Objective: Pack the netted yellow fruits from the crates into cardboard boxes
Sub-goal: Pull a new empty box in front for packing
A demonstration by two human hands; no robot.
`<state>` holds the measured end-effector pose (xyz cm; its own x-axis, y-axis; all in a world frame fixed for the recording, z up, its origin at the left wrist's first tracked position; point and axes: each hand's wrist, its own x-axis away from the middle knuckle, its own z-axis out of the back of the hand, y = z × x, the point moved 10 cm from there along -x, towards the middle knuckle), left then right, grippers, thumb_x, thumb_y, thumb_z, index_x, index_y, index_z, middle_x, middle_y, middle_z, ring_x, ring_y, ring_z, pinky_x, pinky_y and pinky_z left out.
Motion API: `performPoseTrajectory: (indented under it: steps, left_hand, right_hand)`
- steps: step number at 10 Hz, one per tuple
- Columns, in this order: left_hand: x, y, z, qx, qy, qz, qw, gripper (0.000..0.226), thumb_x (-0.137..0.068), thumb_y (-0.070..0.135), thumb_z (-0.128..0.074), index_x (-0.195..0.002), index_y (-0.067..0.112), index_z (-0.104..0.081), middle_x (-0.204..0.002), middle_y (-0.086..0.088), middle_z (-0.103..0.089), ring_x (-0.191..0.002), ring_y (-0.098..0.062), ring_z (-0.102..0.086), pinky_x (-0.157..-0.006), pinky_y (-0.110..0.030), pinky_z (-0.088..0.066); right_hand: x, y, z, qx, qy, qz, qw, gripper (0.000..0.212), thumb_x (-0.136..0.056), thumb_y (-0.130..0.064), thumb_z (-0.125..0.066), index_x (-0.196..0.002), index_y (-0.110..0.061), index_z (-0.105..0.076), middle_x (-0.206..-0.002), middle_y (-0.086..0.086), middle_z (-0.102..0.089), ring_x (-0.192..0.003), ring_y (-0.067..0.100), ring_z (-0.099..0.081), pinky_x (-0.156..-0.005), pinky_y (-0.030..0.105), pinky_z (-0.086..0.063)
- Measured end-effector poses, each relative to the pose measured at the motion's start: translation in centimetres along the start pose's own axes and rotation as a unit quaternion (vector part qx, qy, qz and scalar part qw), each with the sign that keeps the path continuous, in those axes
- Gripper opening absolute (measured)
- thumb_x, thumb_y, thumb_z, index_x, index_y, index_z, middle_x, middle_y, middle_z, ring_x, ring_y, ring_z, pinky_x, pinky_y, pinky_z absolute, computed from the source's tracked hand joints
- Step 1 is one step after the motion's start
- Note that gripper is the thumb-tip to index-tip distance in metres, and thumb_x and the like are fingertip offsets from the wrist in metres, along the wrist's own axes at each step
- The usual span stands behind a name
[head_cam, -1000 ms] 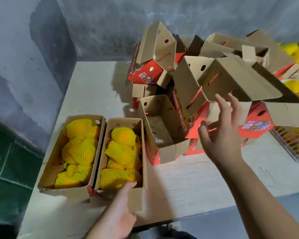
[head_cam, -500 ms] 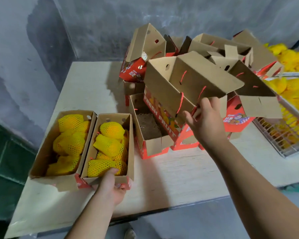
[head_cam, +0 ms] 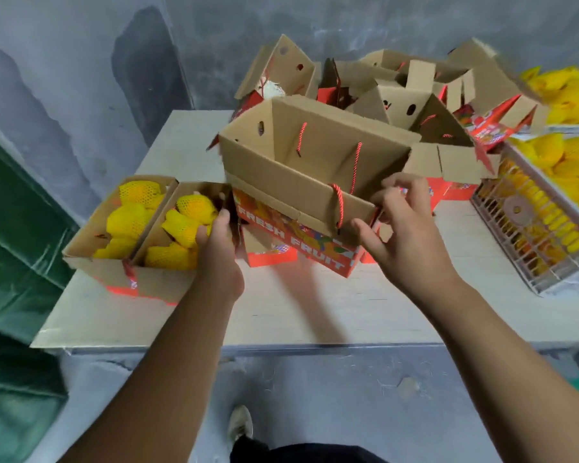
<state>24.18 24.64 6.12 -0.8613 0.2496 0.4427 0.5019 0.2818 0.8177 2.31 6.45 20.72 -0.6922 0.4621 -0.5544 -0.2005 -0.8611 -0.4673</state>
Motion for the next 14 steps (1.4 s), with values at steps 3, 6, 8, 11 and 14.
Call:
performPoseTrajectory:
  steps: [3,6,8,11,14]
  left_hand:
    - [9.0,-5.4,-2.8,-0.058,-0.113,-0.143,0.982,0.042,-0.099,0.044,-0.058,-0.141,0.038,-0.060,-0.144,-0.002,-0.061,-0.127,-0.019,-0.057,-0.103,-0.044,-0.046]
    - [11.0,-21.7,-11.2,-0.263,-0.182,-0.049,0.946,0.073,-0.082,0.017,-0.064,-0.149,0.028,-0.040,-0.135,0.011,-0.057,-0.097,0.014,-0.060,-0.075,-0.005,-0.045]
    - [10.3,-26.9,-19.4,-0.269,-0.182,-0.003,0.946,0.087,-0.089,-0.001,-0.062,-0.156,0.041,-0.026,-0.136,0.026,-0.047,-0.095,0.019,-0.056,-0.086,-0.020,-0.043]
    - [9.0,-31.2,-27.9,-0.339,-0.200,0.073,0.917,0.094,-0.090,0.011,-0.063,-0.159,0.053,-0.015,-0.159,0.020,-0.036,-0.140,-0.012,-0.042,-0.109,-0.029,-0.034]
    - [8.3,-33.7,-27.6,-0.494,-0.219,0.256,0.802,0.032,-0.100,0.042,-0.059,-0.131,0.037,-0.055,-0.119,-0.003,-0.067,-0.093,-0.023,-0.067,-0.081,-0.038,-0.055]
  right_hand:
    - [12.3,8.3,8.5,0.017,-0.038,-0.044,0.998,0.012,-0.093,-0.016,-0.069,-0.103,-0.015,-0.063,-0.135,0.005,-0.040,-0.094,0.017,-0.060,-0.077,0.037,-0.052]
    - [19.9,23.0,11.9,0.043,-0.029,-0.205,0.977,0.023,-0.090,0.002,-0.070,-0.106,-0.013,-0.061,-0.142,0.004,-0.049,-0.119,0.027,-0.062,-0.085,0.044,-0.055]
    - [20.2,33.4,12.8,0.040,-0.039,-0.284,0.957,0.037,-0.089,0.009,-0.067,-0.102,-0.023,-0.055,-0.130,-0.006,-0.053,-0.106,0.025,-0.064,-0.082,0.041,-0.055]
    - [16.6,42.9,14.5,-0.037,0.026,-0.443,0.896,0.060,-0.096,-0.008,-0.059,-0.145,-0.032,-0.035,-0.125,0.000,-0.059,-0.106,0.018,-0.065,-0.089,0.044,-0.051]
    - [9.2,49.8,9.8,0.171,-0.288,-0.375,0.865,0.079,-0.094,-0.038,-0.062,-0.158,-0.047,-0.018,-0.162,0.016,-0.011,-0.144,0.049,-0.024,-0.116,0.054,-0.030]
